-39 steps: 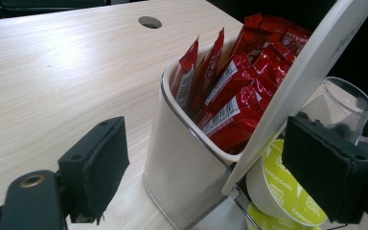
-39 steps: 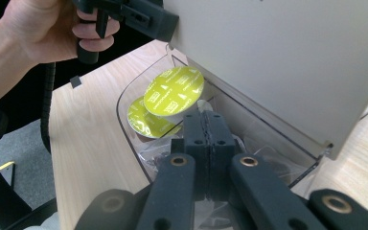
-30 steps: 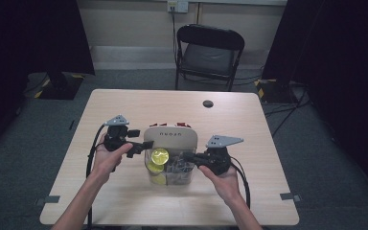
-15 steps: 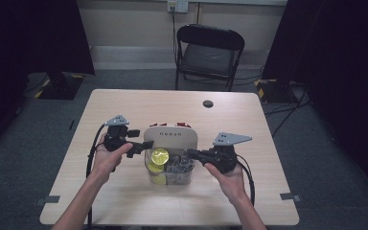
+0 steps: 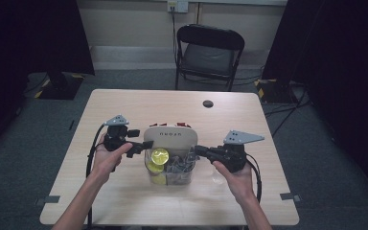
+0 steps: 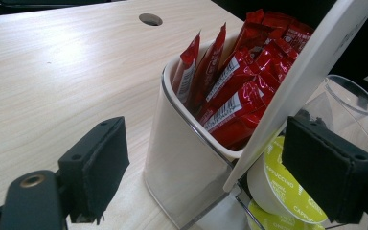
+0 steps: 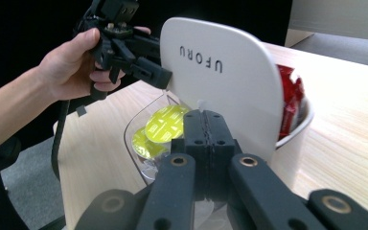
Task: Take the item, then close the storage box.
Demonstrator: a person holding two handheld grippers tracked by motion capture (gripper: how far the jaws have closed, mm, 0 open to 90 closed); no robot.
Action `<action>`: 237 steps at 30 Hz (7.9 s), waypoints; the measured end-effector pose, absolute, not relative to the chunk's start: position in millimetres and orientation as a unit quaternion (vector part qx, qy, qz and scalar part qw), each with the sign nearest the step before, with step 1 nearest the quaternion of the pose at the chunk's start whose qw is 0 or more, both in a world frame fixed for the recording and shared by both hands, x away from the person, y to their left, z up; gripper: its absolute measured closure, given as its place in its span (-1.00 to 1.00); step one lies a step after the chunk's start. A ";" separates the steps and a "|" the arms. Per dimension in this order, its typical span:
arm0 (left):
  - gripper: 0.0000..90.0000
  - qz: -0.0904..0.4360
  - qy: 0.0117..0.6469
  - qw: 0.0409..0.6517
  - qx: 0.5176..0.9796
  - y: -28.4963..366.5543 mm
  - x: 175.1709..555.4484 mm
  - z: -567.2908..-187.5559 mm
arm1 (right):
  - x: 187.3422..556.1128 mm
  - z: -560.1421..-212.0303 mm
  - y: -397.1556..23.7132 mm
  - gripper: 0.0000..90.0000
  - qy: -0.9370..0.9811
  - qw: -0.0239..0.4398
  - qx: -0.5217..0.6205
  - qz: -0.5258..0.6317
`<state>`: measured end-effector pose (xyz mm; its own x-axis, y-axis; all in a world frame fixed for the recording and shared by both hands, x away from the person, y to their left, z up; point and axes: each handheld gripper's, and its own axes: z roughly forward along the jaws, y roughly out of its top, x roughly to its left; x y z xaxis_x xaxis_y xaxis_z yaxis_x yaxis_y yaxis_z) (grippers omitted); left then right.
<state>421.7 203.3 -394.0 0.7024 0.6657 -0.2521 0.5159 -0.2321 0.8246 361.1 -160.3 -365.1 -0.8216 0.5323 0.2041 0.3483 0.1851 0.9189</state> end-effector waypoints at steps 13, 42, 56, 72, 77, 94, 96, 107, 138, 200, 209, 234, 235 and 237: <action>-0.65 0.073 0.377 0.490 0.783 200.7 422.3 -395.3 | 353.9 -355.2 -186.5 1.00 0.749 0.101 0.306 0.579; -0.65 0.071 0.375 0.486 0.786 200.0 423.1 -396.0 | 346.5 -394.4 -234.7 1.00 0.756 0.124 0.370 0.525; -0.65 0.069 0.376 0.485 0.787 197.7 423.1 -397.4 | 353.7 -406.3 -233.8 1.00 0.761 0.119 0.380 0.512; -0.65 0.070 0.376 0.484 0.787 197.5 422.8 -397.6 | 356.2 -412.1 -234.6 0.98 0.761 0.117 0.393 0.504; -0.65 0.070 0.376 0.483 0.788 197.7 422.6 -397.5 | 356.4 -412.6 -234.4 0.95 0.762 0.115 0.392 0.502; -0.59 0.076 0.375 0.483 0.788 196.9 420.1 -394.8 | 356.5 -413.3 -235.0 0.74 0.760 0.117 0.397 0.500; -0.59 0.073 0.376 0.484 0.787 198.0 420.5 -395.0 | 356.4 -413.0 -235.4 0.74 0.760 0.117 0.398 0.501; -0.60 0.069 0.380 0.495 0.778 206.1 421.0 -392.5 | 351.9 -409.5 -247.7 0.73 0.749 0.137 0.407 0.505; -0.58 0.083 0.392 0.513 0.759 239.0 418.3 -376.1 | 338.5 -457.0 -280.4 0.44 0.765 0.156 0.459 0.424; -0.49 0.081 0.387 0.537 0.745 223.5 434.0 -372.0 | 343.8 -499.8 -275.4 -0.58 0.786 0.209 0.468 0.347; -0.52 0.081 0.379 0.528 0.756 223.5 425.2 -370.3 | 344.8 -499.8 -275.6 -0.58 0.786 0.209 0.467 0.347; -0.63 0.078 0.363 0.513 0.774 220.9 407.9 -374.1 | 345.1 -499.8 -275.0 -0.59 0.784 0.211 0.471 0.346; -0.63 0.078 0.361 0.512 0.776 221.4 406.8 -375.1 | 345.1 -499.8 -275.0 -0.59 0.784 0.211 0.471 0.346; -0.64 0.076 0.360 0.508 0.779 221.4 405.4 -377.3 | 345.1 -499.8 -274.9 -0.59 0.784 0.211 0.471 0.346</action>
<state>405.4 221.4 -377.3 0.7292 0.6381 -0.2472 0.4836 -0.2250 0.8458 345.1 -274.9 -499.8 -0.4680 0.8837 -0.0049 0.5919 0.3175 0.7409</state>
